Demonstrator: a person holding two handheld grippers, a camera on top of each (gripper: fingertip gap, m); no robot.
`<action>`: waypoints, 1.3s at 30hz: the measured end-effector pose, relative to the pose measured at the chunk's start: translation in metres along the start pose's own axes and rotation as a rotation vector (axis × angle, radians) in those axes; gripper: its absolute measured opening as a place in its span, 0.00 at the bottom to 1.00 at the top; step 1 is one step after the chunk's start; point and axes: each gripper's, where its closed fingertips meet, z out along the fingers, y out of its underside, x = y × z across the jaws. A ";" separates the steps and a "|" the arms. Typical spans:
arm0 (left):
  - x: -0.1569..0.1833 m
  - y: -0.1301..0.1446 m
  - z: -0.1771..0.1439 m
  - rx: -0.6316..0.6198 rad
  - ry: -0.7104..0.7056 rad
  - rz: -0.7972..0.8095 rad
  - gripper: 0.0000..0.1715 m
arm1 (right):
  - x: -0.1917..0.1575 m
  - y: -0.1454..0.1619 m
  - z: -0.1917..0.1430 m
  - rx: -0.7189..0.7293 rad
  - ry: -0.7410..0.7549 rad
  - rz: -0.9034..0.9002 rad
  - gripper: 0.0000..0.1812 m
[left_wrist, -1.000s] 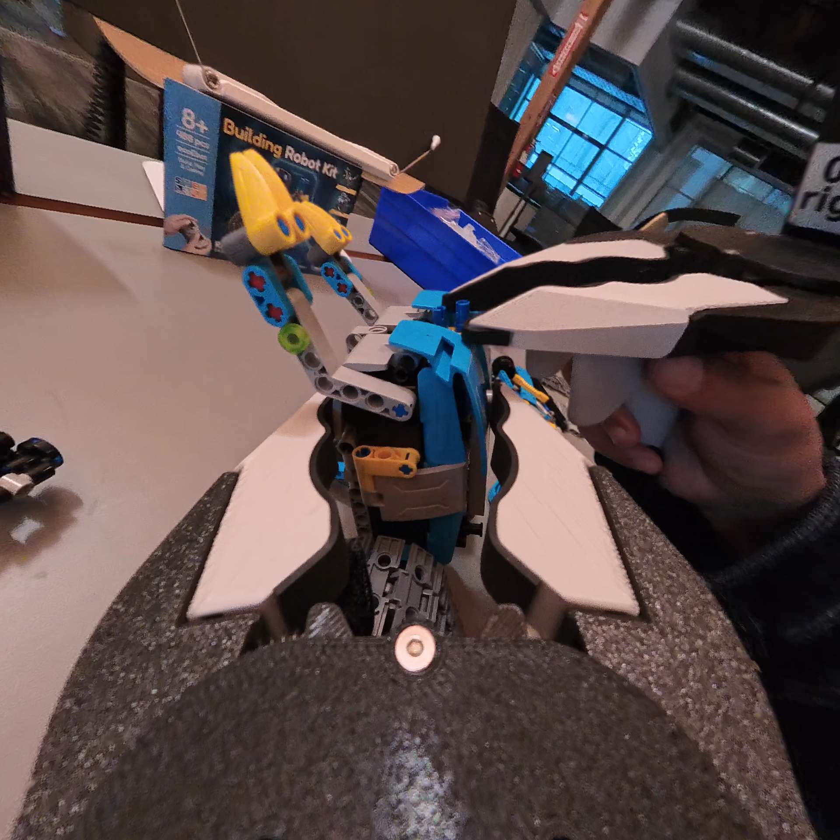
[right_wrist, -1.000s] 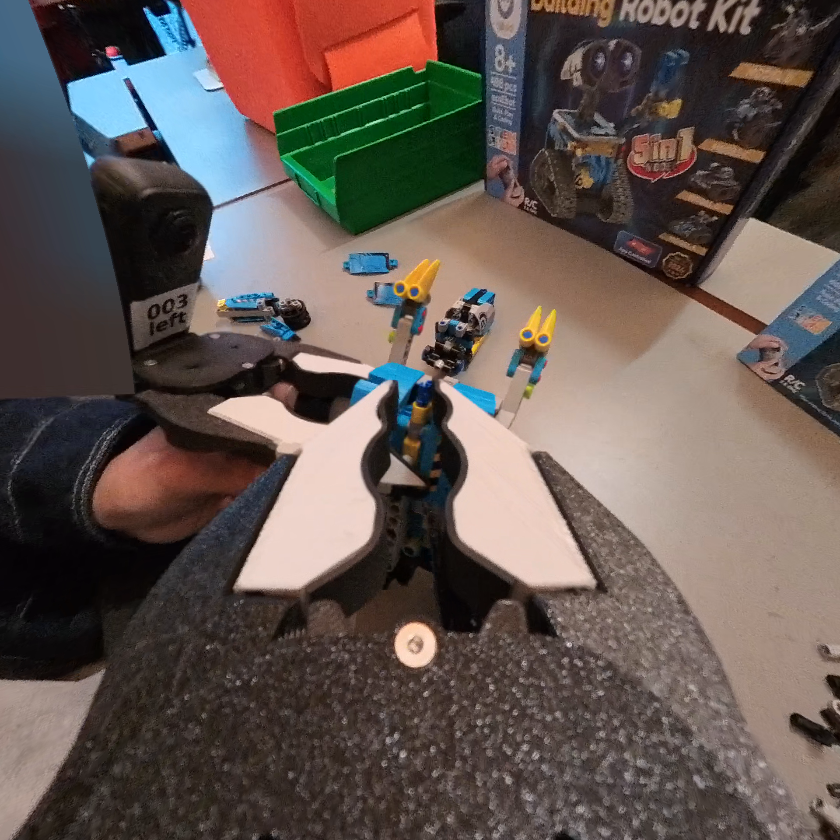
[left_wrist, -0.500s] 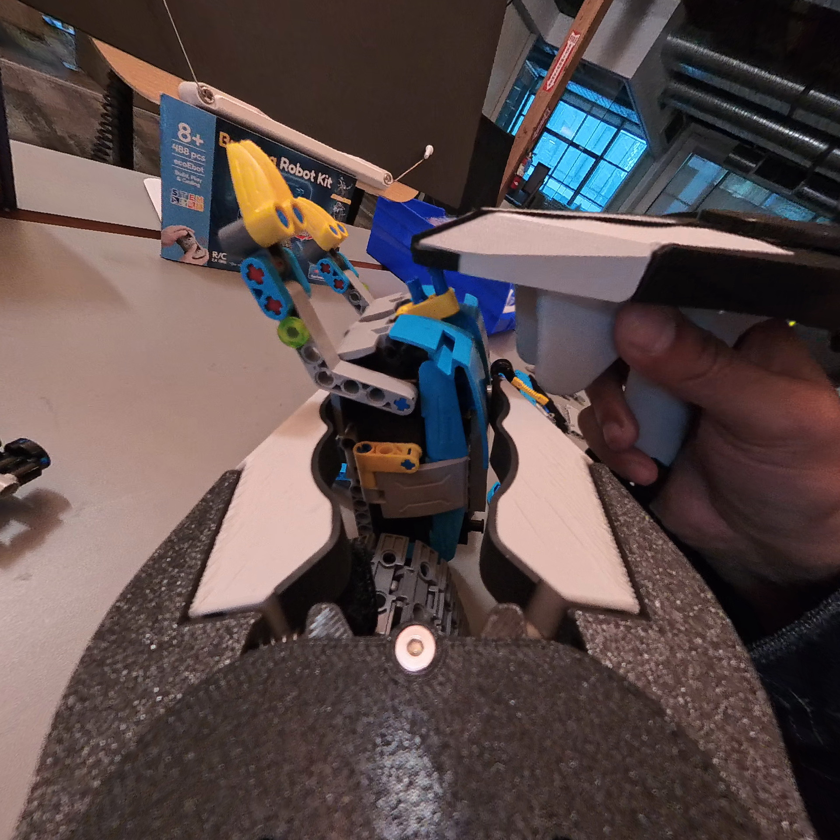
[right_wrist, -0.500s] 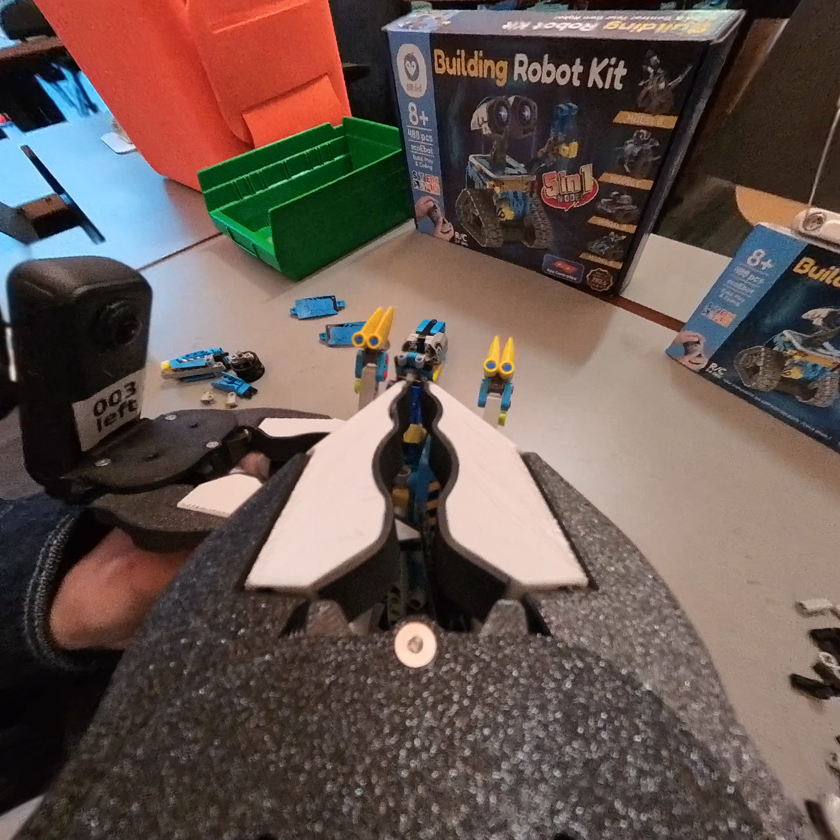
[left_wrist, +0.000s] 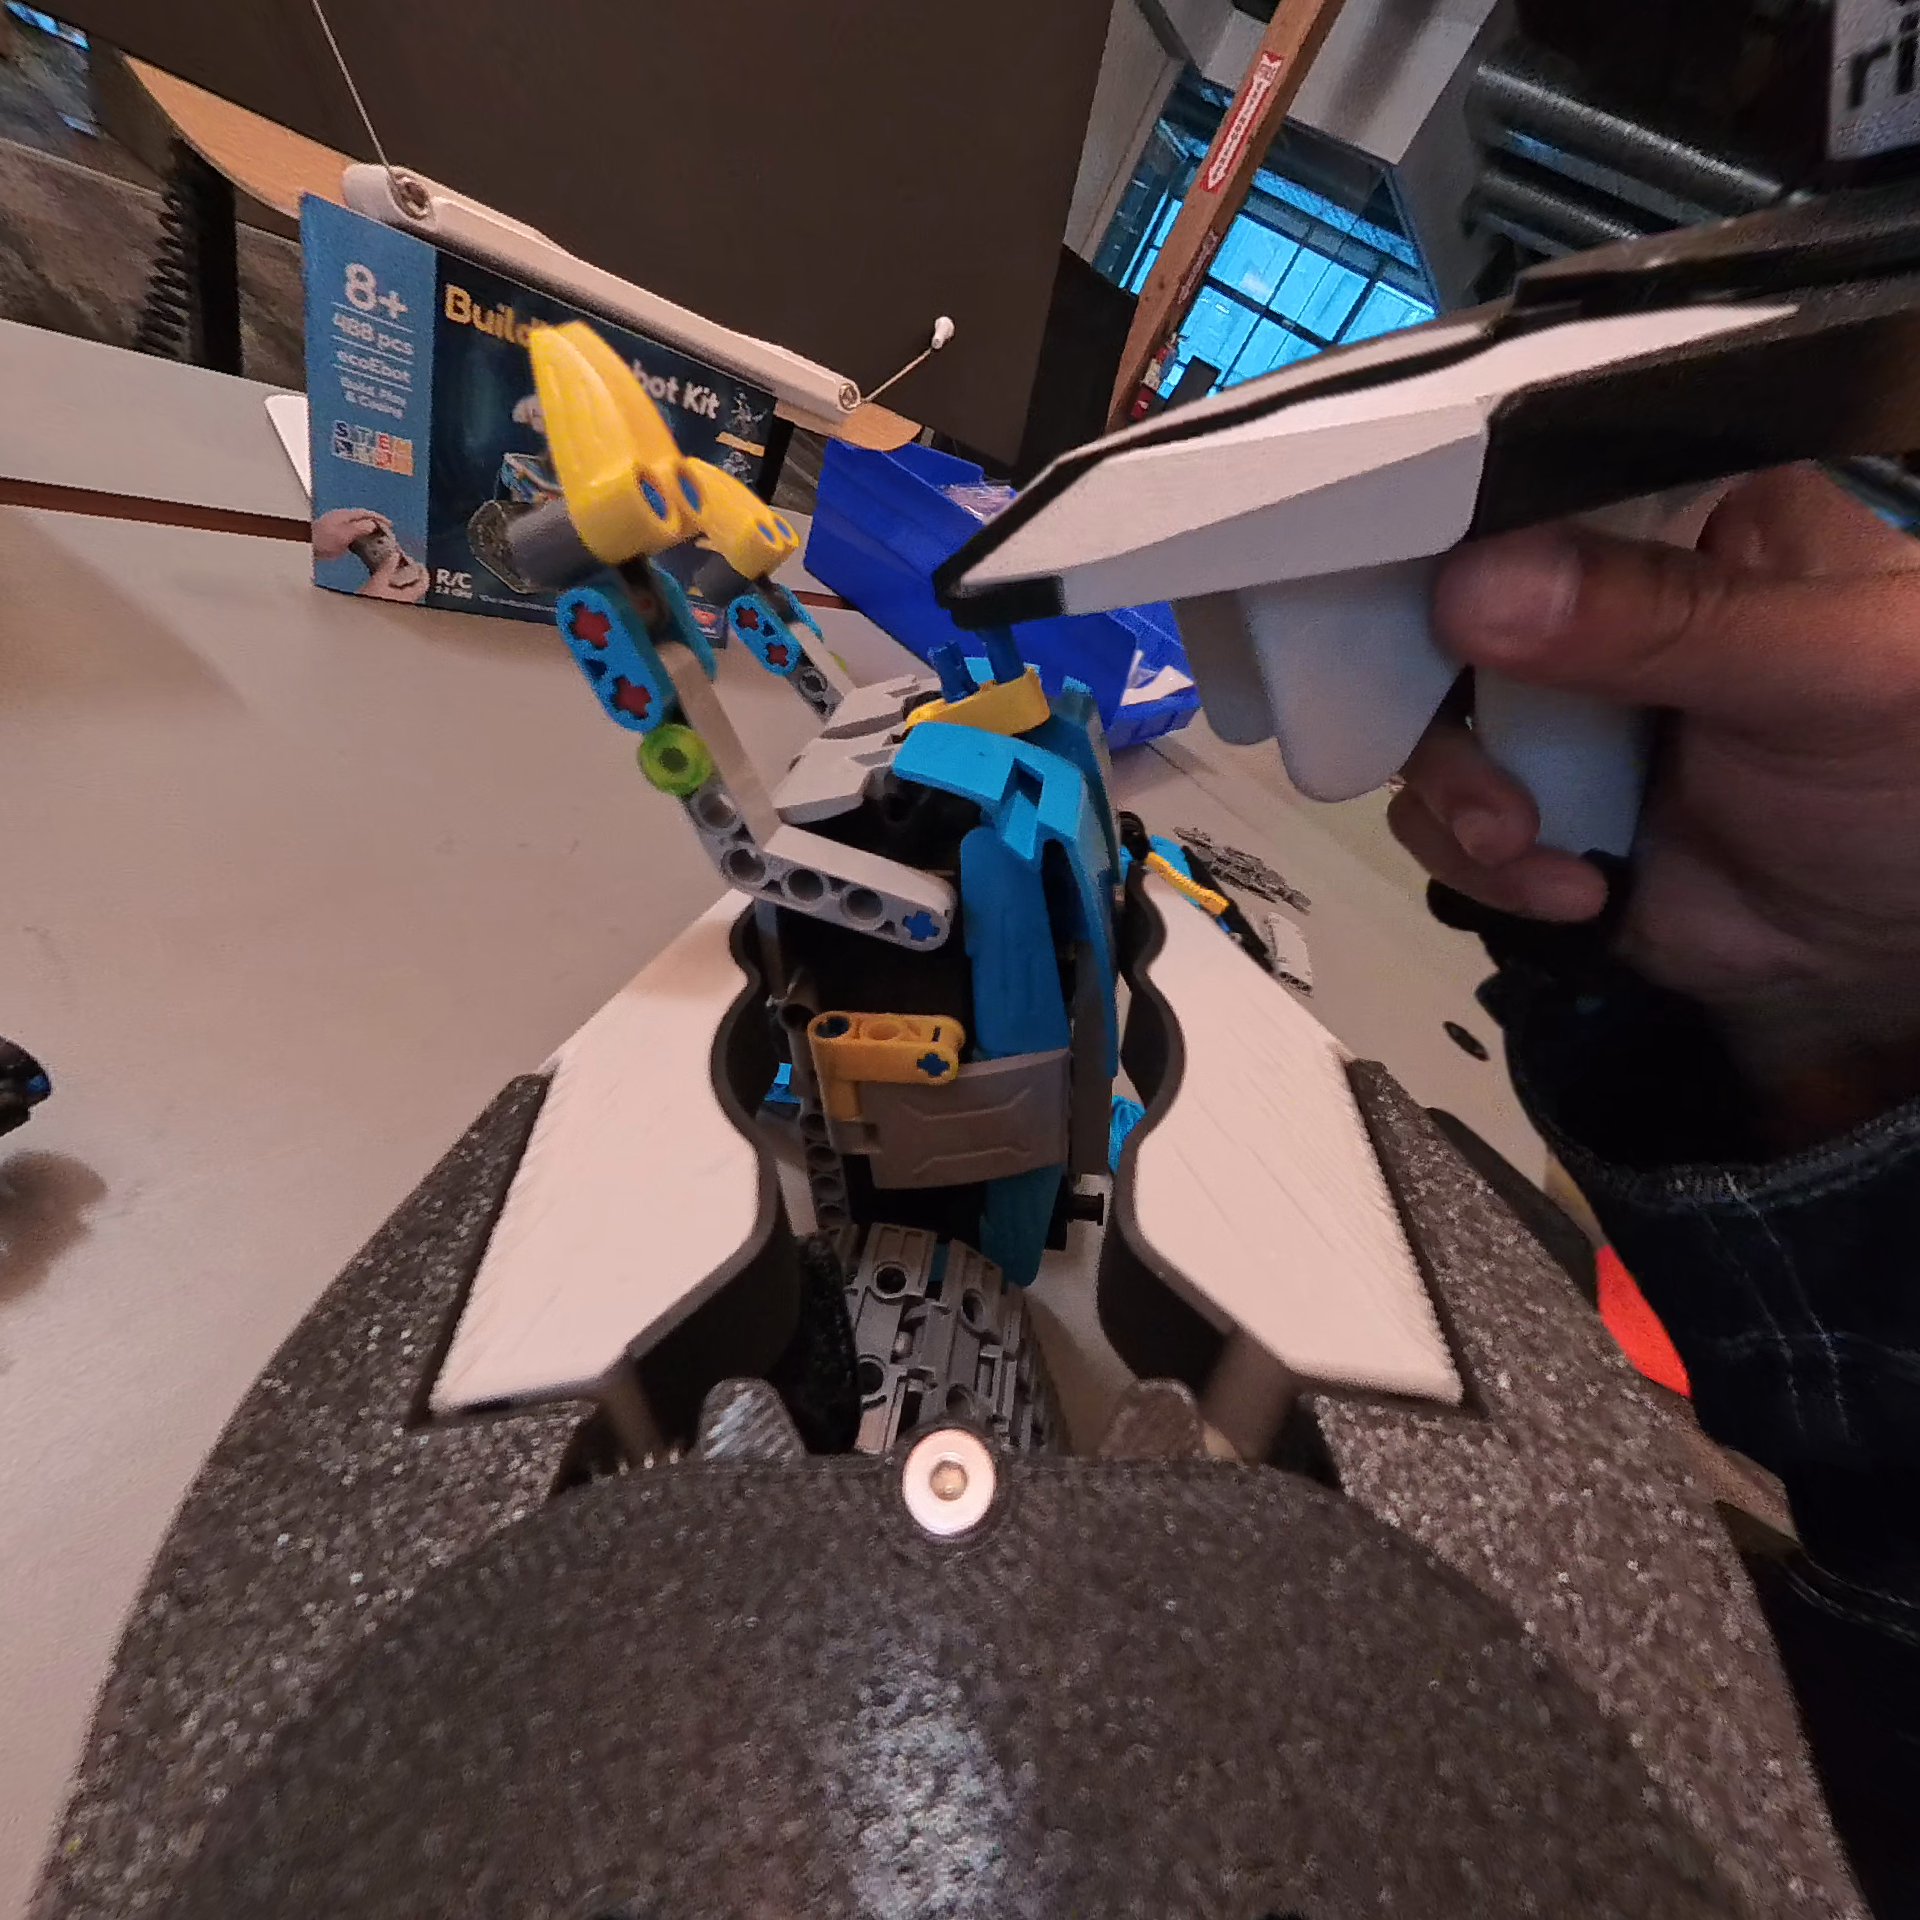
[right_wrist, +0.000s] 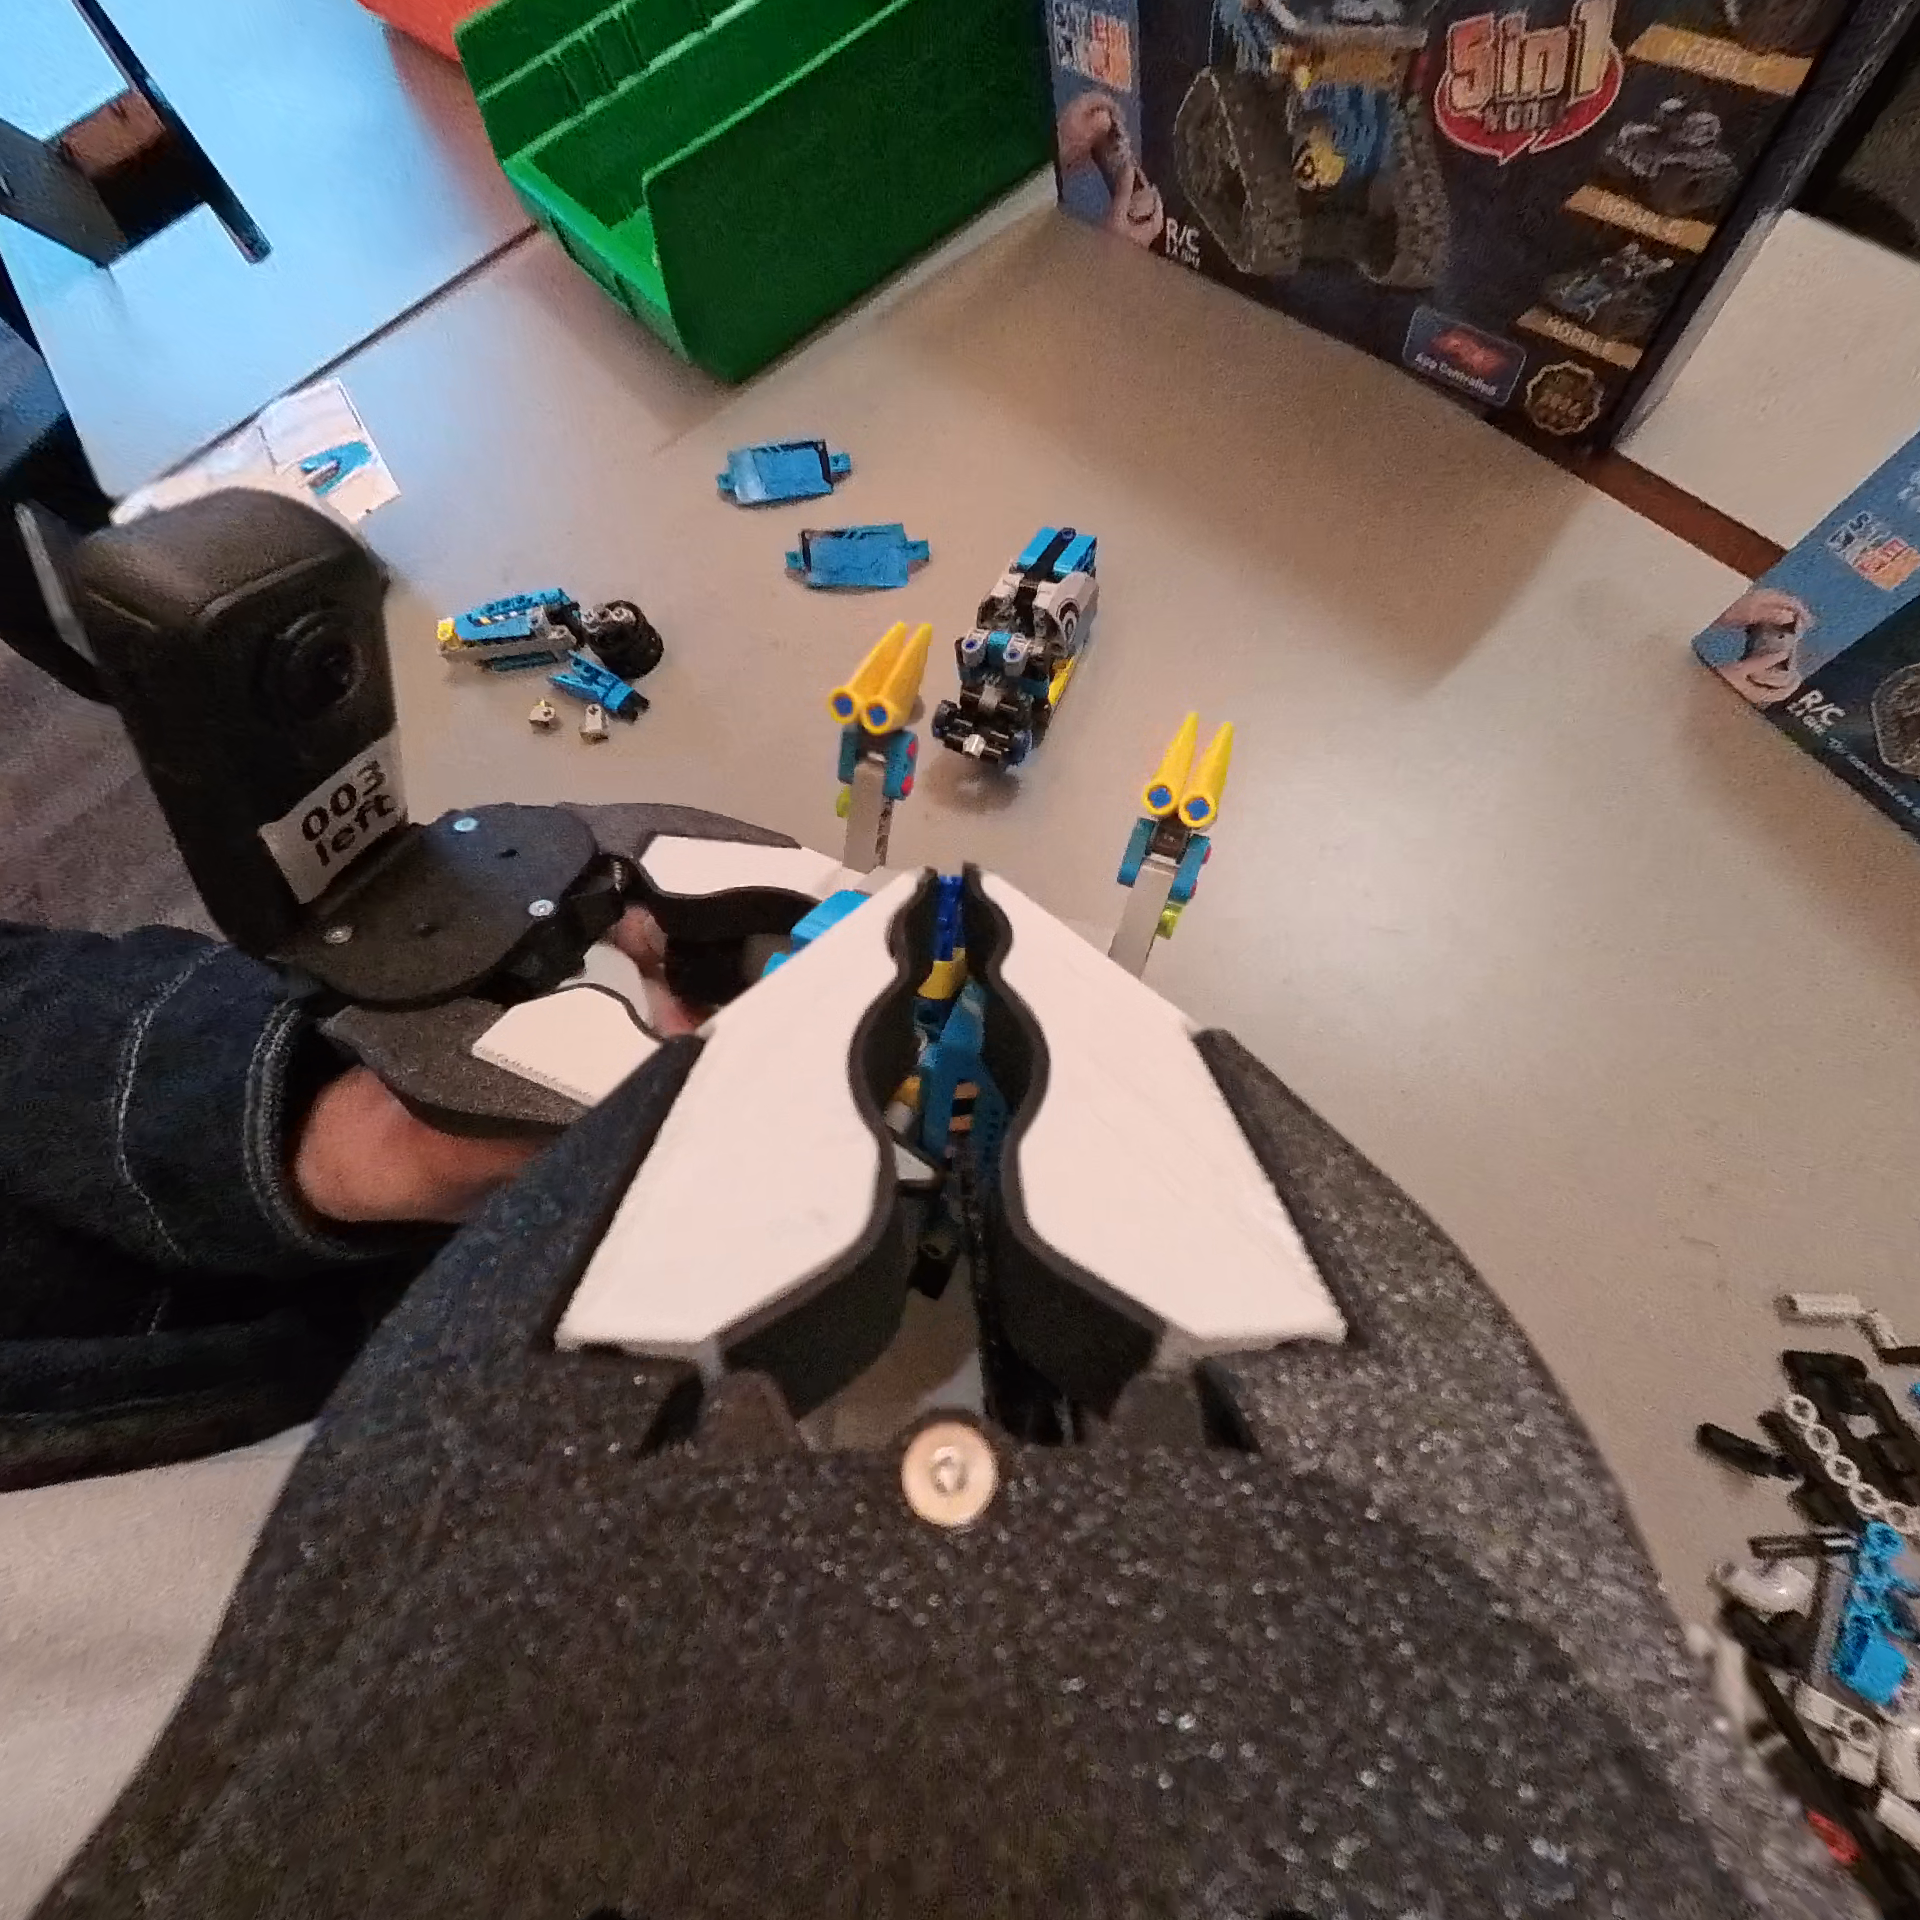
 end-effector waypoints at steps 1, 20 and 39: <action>0.000 0.000 0.000 0.003 0.012 -0.014 0.38 | 0.000 -0.001 0.001 -0.013 0.002 -0.014 0.01; 0.016 -0.033 -0.020 -0.128 0.008 0.332 0.41 | -0.004 -0.006 0.002 0.009 -0.051 -0.015 0.01; -0.009 -0.006 -0.011 -0.138 0.092 -0.004 0.38 | -0.002 -0.010 -0.012 0.100 -0.126 -0.468 0.19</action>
